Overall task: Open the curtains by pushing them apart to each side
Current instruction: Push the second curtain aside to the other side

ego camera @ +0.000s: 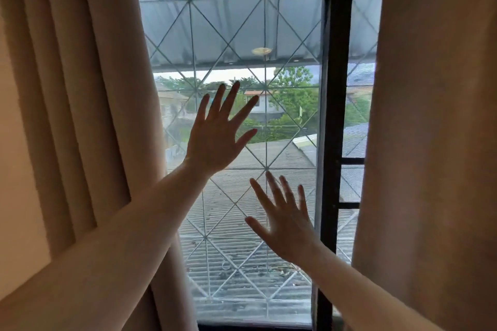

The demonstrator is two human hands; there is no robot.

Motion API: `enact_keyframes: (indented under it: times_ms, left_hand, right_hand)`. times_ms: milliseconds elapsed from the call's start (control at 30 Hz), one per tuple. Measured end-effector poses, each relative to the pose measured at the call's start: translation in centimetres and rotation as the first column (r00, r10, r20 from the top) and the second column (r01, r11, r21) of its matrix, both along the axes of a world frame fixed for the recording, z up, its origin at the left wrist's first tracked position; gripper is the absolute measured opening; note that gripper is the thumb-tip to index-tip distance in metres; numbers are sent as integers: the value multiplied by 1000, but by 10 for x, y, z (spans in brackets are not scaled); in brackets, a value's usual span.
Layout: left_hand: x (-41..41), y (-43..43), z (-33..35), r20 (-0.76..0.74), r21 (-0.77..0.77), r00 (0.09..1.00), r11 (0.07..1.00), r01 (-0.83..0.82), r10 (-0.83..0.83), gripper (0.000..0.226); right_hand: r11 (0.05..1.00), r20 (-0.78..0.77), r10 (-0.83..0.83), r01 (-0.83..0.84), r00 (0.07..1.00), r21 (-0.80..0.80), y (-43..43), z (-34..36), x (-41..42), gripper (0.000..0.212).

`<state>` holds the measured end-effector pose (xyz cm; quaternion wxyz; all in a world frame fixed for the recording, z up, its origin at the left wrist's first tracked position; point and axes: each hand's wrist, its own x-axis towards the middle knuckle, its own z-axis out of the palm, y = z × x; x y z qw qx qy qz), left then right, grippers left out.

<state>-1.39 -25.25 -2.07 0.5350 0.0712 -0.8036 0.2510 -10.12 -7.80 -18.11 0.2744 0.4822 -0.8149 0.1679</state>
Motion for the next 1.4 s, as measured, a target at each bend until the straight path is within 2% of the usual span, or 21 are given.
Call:
enact_keyframes:
  times_ms: [500,733,900,1100,1267,1400]
  left_hand:
    - [-102,29,13,1,-109,943,938,330,-332,70]
    - [-132,55,14,29,-101,882,877,470,-470,71]
    - [-148,79,11,18,-102,846,841,532,-533,72]
    - [-167,113,11,56,-73,780,776,626,-624,74]
    - [-183,143,16,64,-84,748,744,663,-660,73]
    - [-194,167,17,37,-82,728,724,684,-684,72]
  right_hand:
    - [939,-28,-339,337,940,-66,38,8,-32,81]
    - [909,49,-394,397,918,-126,61,13,-33,79]
    - [853,27,-514,514,858,-86,82,20,-26,79]
    - [800,15,-590,587,808,-124,108,21,-31,80]
    - [730,-82,-682,669,727,-140,136,26,-43,81]
    - [712,-108,-702,689,704,-134,156,24,-57,81]
